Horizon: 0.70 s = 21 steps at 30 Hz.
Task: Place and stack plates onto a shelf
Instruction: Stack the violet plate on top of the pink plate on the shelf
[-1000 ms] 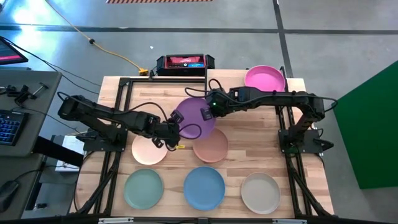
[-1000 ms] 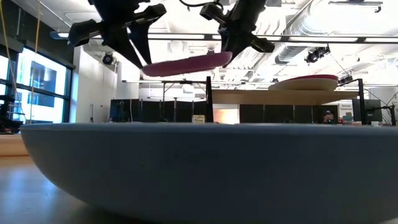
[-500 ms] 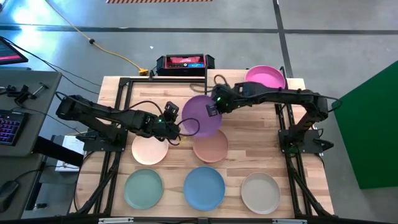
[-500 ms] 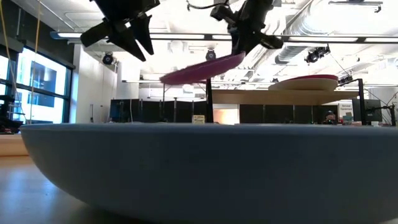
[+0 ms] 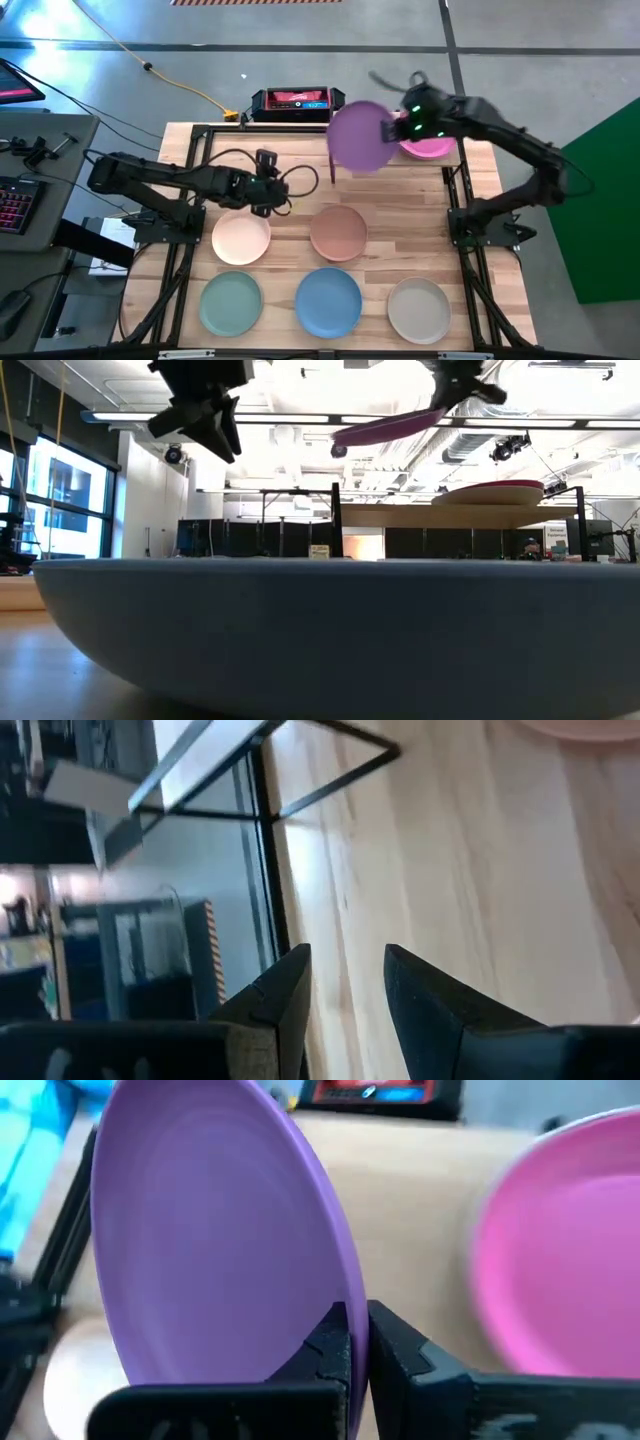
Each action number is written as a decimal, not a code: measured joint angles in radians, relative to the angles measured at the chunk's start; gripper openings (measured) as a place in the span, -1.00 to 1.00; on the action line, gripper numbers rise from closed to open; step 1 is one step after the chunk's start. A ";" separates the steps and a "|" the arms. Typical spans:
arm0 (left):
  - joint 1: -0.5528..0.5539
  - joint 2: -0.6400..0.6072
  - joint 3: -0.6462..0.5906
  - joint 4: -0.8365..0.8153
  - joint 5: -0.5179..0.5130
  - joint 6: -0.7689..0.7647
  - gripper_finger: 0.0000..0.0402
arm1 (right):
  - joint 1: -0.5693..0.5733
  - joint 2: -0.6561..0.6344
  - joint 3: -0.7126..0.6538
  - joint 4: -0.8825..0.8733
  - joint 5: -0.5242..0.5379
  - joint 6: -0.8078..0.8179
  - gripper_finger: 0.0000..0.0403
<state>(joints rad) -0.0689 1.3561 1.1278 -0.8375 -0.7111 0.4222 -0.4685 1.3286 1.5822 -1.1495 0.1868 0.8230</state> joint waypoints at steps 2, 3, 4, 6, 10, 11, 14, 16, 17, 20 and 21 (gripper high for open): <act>0.021 0.000 0.000 0.000 0.005 -0.014 -0.41 | -0.059 -0.041 0.000 -0.021 -0.005 -0.018 -1.00; 0.031 0.000 0.000 0.001 0.011 -0.021 -0.41 | -0.086 -0.059 0.000 -0.030 -0.010 -0.020 -1.00; 0.041 0.000 0.000 0.001 0.023 -0.028 -0.41 | -0.113 -0.077 0.000 -0.039 -0.016 -0.020 -1.00; 0.060 0.000 0.000 0.002 0.043 -0.042 -0.41 | -0.166 -0.110 0.000 -0.064 -0.032 -0.031 -1.00; 0.093 0.000 0.000 0.003 0.088 -0.088 -0.41 | -0.252 -0.170 -0.027 -0.097 -0.074 -0.039 -1.00; 0.100 0.000 0.000 0.004 0.098 -0.103 -0.41 | -0.273 -0.187 -0.046 -0.099 -0.093 -0.039 -1.00; 0.119 0.000 0.000 0.004 0.126 -0.136 -0.41 | -0.318 -0.246 -0.126 -0.096 -0.116 -0.031 -1.00; 0.131 0.000 0.000 0.004 0.143 -0.142 -0.41 | -0.341 -0.285 -0.195 -0.086 -0.118 -0.015 -1.00; 0.134 0.000 0.000 0.004 0.150 -0.142 -0.41 | -0.355 -0.306 -0.230 -0.068 -0.121 -0.008 -1.00; 0.144 0.000 0.000 0.004 0.155 -0.141 -0.41 | -0.401 -0.373 -0.324 0.017 -0.155 0.012 -1.00; 0.148 0.000 0.000 0.005 0.155 -0.141 -0.41 | -0.418 -0.393 -0.350 0.041 -0.173 0.017 -1.00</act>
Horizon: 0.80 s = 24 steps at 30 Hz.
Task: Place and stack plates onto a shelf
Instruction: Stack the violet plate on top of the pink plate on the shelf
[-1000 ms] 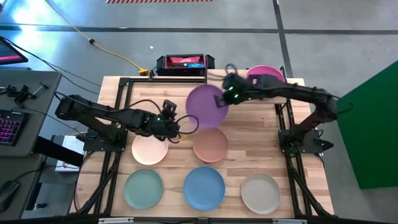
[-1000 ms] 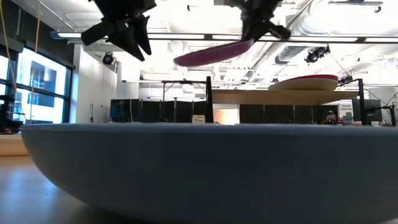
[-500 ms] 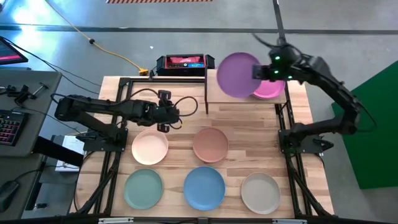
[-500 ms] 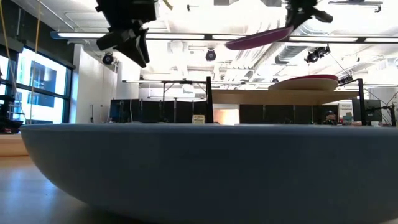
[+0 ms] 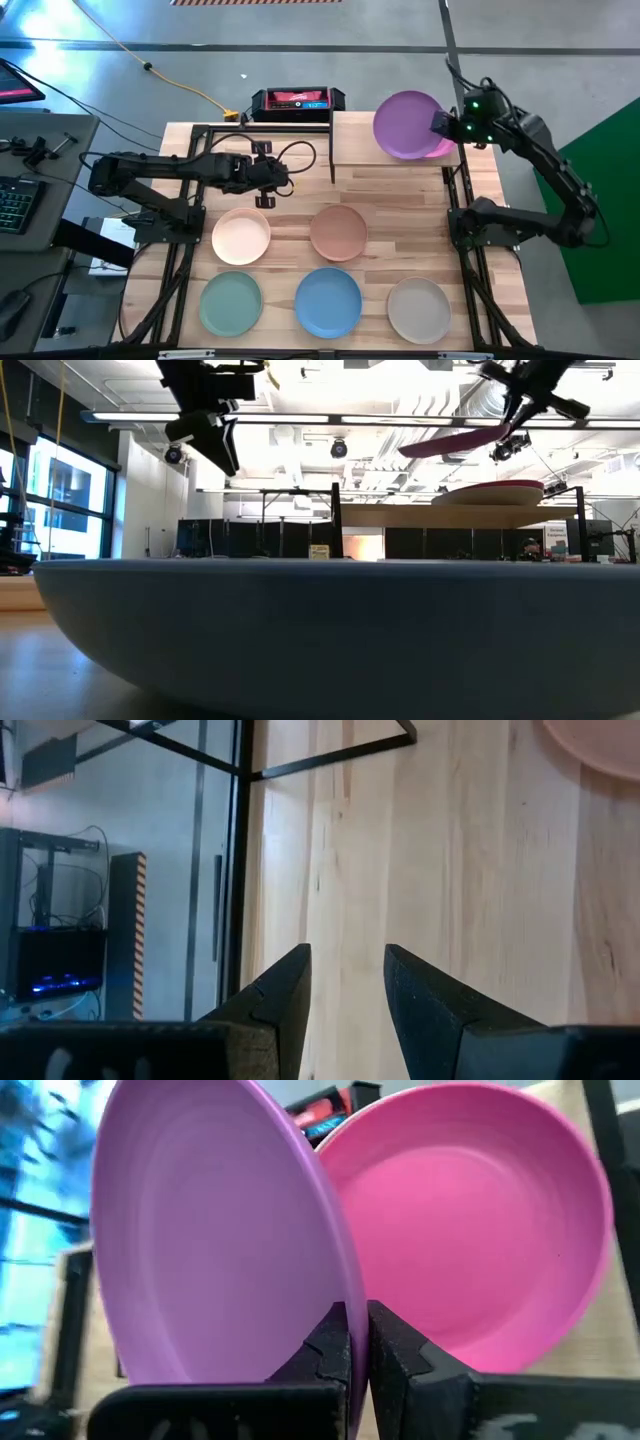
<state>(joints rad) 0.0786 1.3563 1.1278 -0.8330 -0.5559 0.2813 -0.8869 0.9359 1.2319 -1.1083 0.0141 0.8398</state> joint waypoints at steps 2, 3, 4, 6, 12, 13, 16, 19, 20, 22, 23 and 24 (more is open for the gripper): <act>0.005 0.000 0.000 0.000 0.000 0.000 -0.41 | -0.036 -0.034 -0.049 0.024 -0.019 0.018 -1.00; 0.008 0.000 0.000 0.000 0.001 0.000 -0.41 | -0.053 -0.048 -0.067 0.024 -0.019 0.022 -1.00; 0.009 0.000 0.000 0.000 0.001 0.000 -0.41 | -0.070 -0.063 -0.084 0.023 -0.019 0.028 -1.00; 0.013 0.000 0.000 0.000 0.000 0.000 -0.41 | -0.101 -0.089 -0.113 0.025 -0.019 0.047 -1.00; 0.013 0.000 0.000 0.001 0.001 0.000 -0.41 | -0.192 -0.129 -0.162 0.026 -0.035 0.091 -1.00; 0.013 0.000 0.000 0.001 0.000 0.000 -0.41 | -0.207 -0.133 -0.170 0.026 -0.041 0.103 -1.00; 0.013 0.000 0.000 0.002 0.001 0.000 -0.41 | -0.243 -0.134 -0.192 0.025 -0.057 0.129 -1.00; 0.013 0.000 0.000 0.005 0.000 0.001 -0.41 | -0.260 -0.131 -0.206 0.033 -0.075 0.148 -1.00; 0.013 0.001 0.000 0.009 0.001 0.001 -0.41 | -0.263 -0.131 -0.209 0.038 -0.077 0.152 -1.00; 0.013 0.001 0.000 0.018 0.000 0.003 -0.41 | -0.268 -0.132 -0.213 0.039 -0.079 0.163 -1.00; 0.013 0.001 0.000 0.022 0.000 0.009 -0.41 | -0.270 -0.132 -0.216 0.035 -0.079 0.176 -1.00; 0.013 0.001 0.000 0.026 0.001 0.009 -0.41 | -0.273 -0.131 -0.217 0.024 -0.078 0.182 -1.00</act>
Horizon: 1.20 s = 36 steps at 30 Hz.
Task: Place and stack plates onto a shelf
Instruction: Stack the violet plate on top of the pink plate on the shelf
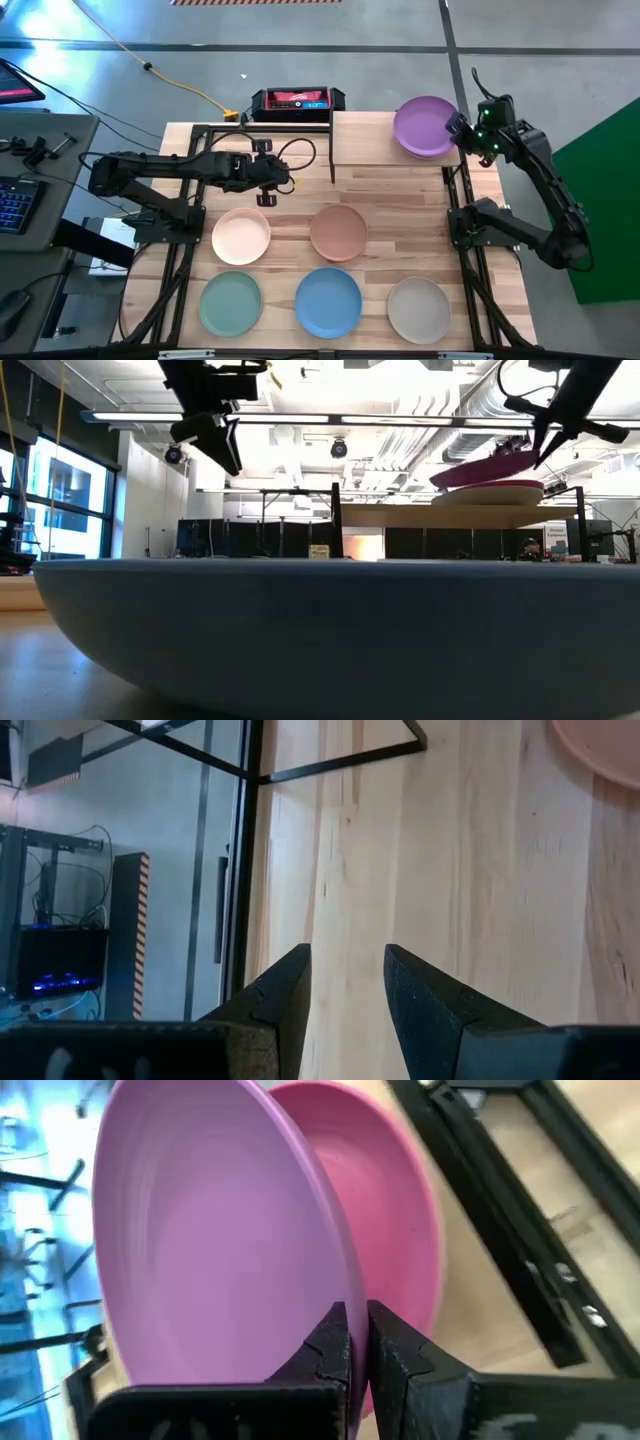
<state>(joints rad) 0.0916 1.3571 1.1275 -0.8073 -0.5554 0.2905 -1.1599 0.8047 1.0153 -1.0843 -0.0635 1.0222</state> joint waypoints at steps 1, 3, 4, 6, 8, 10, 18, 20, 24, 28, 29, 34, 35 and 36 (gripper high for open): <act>0.000 0.000 0.000 0.002 0.000 0.000 -0.42 | -0.004 0.002 0.000 -0.012 0.005 0.002 -1.00; 0.000 0.000 0.000 0.002 0.001 0.000 -0.41 | -0.012 0.006 -0.001 -0.030 0.009 0.002 -1.00; 0.000 0.000 0.000 0.002 0.002 0.000 -0.41 | -0.013 0.010 -0.001 -0.036 0.008 0.002 -1.00; 0.000 0.000 0.000 0.002 0.003 0.000 -0.41 | -0.014 0.018 -0.001 -0.038 0.008 0.002 -1.00; 0.000 0.000 0.000 0.002 0.004 0.001 -0.41 | -0.014 0.023 -0.001 -0.026 0.007 0.003 -1.00; 0.000 0.000 0.000 0.004 0.004 0.007 -0.42 | -0.014 0.032 -0.001 -0.026 0.011 0.012 -1.00; 0.000 0.000 0.000 0.006 0.006 0.009 -0.42 | -0.013 0.064 -0.001 -0.015 0.019 0.009 -1.00; 0.000 0.000 0.000 0.006 0.007 0.009 -0.41 | -0.013 0.068 -0.001 -0.016 0.030 0.008 -0.99; 0.000 0.000 0.000 0.005 0.007 0.004 -0.41 | -0.013 0.068 -0.001 -0.016 0.045 0.008 -0.91; 0.000 0.000 0.000 0.005 0.007 0.001 -0.41 | -0.013 0.068 -0.001 -0.016 0.045 0.006 -0.78; 0.000 0.000 0.000 0.005 0.007 0.001 -0.42 | -0.013 0.068 -0.001 -0.016 0.046 0.006 -0.76; 0.000 0.000 0.000 0.005 0.007 0.000 -0.42 | -0.013 0.068 -0.001 -0.017 0.053 0.003 -0.67; 0.000 0.000 0.000 0.005 0.007 0.000 -0.41 | -0.013 0.068 0.000 -0.017 0.049 -0.002 -0.66; 0.000 0.000 0.000 0.005 0.007 0.000 -0.41 | -0.013 0.068 0.000 -0.017 0.039 -0.007 -0.66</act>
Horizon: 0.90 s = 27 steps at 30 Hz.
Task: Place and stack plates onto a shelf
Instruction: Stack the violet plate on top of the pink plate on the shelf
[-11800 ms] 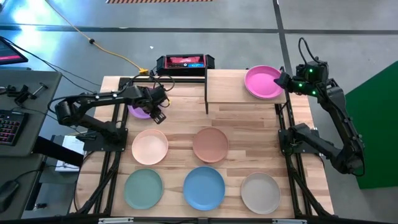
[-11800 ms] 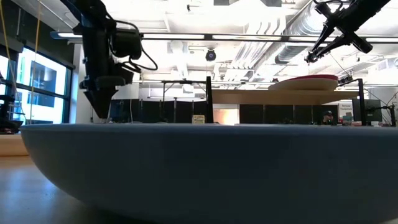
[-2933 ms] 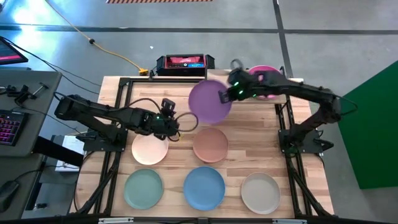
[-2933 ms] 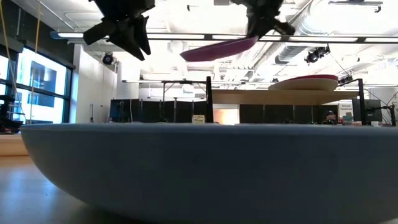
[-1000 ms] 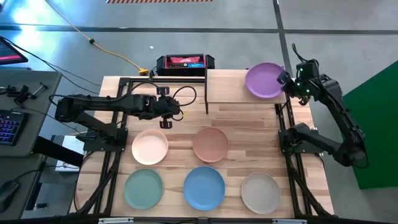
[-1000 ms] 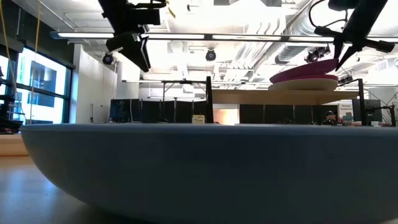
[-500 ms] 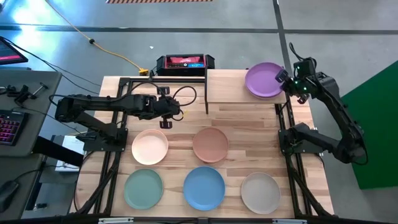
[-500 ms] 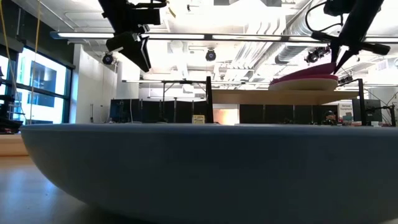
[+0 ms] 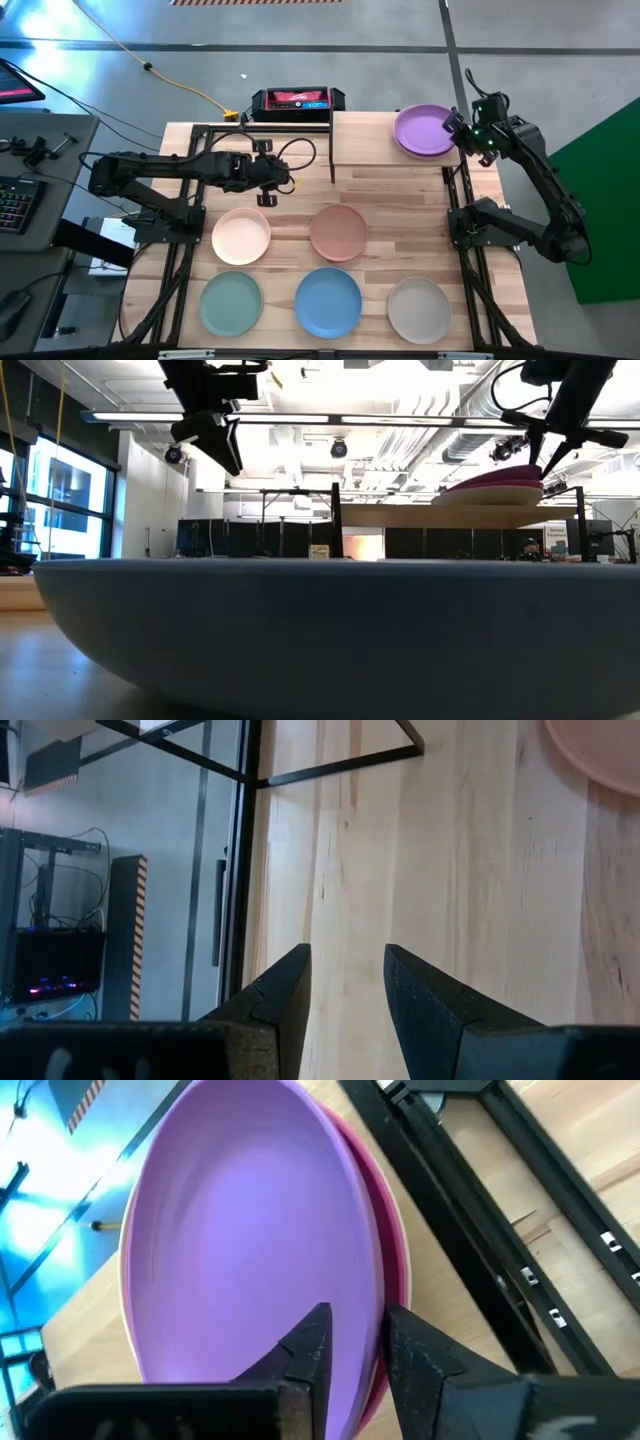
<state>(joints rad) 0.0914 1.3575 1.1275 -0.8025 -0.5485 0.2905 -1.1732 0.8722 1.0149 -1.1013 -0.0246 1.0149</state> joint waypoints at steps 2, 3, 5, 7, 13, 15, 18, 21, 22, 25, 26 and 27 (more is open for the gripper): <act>0.000 0.000 0.000 0.000 0.000 0.000 -0.42 | 0.000 0.000 0.000 0.001 -0.018 -0.002 -0.66; 0.000 0.000 0.000 0.000 0.000 0.000 -0.42 | 0.000 -0.002 0.000 0.000 -0.025 -0.003 -0.66; 0.000 0.000 0.000 0.000 0.000 0.000 -0.41 | 0.000 -0.006 0.000 -0.001 -0.039 -0.012 -0.66; 0.000 0.000 0.000 0.000 0.000 0.000 -0.42 | 0.000 -0.013 0.000 -0.001 -0.053 -0.021 -0.66; 0.000 0.000 0.000 0.000 0.000 -0.002 -0.42 | 0.000 -0.033 0.001 -0.044 -0.064 -0.022 -0.66; 0.000 0.000 0.000 0.000 0.000 -0.002 -0.41 | 0.000 -0.040 0.001 -0.068 -0.064 -0.027 -0.66; 0.000 0.000 0.000 0.000 0.000 -0.002 -0.42 | 0.000 -0.050 0.001 -0.086 -0.063 -0.034 -0.66; 0.000 0.000 0.000 0.000 0.000 -0.002 -0.42 | 0.000 -0.055 0.001 -0.077 -0.044 -0.040 -0.66; 0.000 0.000 0.000 0.000 0.000 -0.002 -0.42 | 0.000 -0.055 0.001 -0.064 -0.039 -0.040 -0.66; 0.000 0.000 0.000 0.005 0.014 -0.002 -0.42 | 0.000 -0.054 0.001 -0.032 -0.038 -0.047 -0.66; 0.000 0.000 0.000 0.011 0.019 -0.002 -0.42 | 0.000 -0.050 0.001 -0.029 -0.037 -0.049 -0.66; 0.000 0.000 0.000 0.018 0.023 -0.003 -0.42 | 0.000 -0.046 0.001 -0.031 -0.037 -0.052 -0.66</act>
<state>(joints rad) 0.0914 1.3575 1.1270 -0.7846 -0.5255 0.2878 -1.1728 0.8262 1.0161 -1.1319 -0.0612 0.9630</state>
